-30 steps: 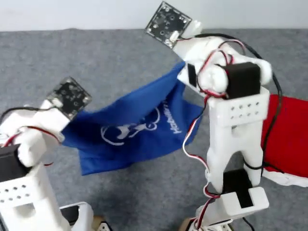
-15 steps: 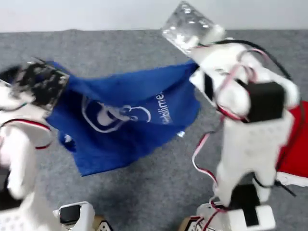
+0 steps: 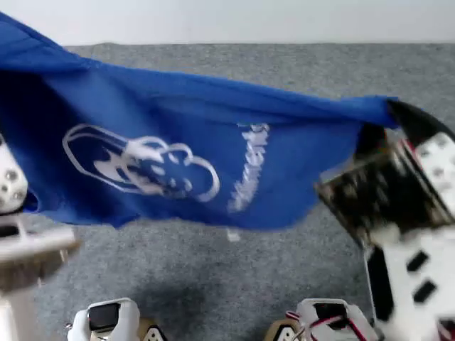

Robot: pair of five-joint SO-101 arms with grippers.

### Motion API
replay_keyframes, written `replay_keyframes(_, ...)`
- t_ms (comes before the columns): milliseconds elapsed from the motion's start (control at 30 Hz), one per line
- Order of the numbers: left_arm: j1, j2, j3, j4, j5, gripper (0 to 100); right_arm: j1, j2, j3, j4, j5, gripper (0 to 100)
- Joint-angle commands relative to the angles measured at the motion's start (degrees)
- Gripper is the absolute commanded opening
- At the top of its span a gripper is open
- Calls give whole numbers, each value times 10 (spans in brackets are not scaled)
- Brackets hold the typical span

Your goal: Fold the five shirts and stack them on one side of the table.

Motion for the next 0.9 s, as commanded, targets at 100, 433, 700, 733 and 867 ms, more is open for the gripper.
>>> replay_keyframes(100,-1,-1,-88,127,-26,6,53,-49,-16,22,44,11)
replay_keyframes(433,-1,-1,-172,301,-26,6,114,-93,0,22,113,11)
replay_keyframes(700,-1,5,-83,337,-47,6,117,-142,230,16,157,13)
replay_keyframes(733,0,5,-53,335,-56,6,117,-144,259,16,161,13)
replay_keyframes(867,0,4,81,273,-74,6,101,-144,357,15,164,14)
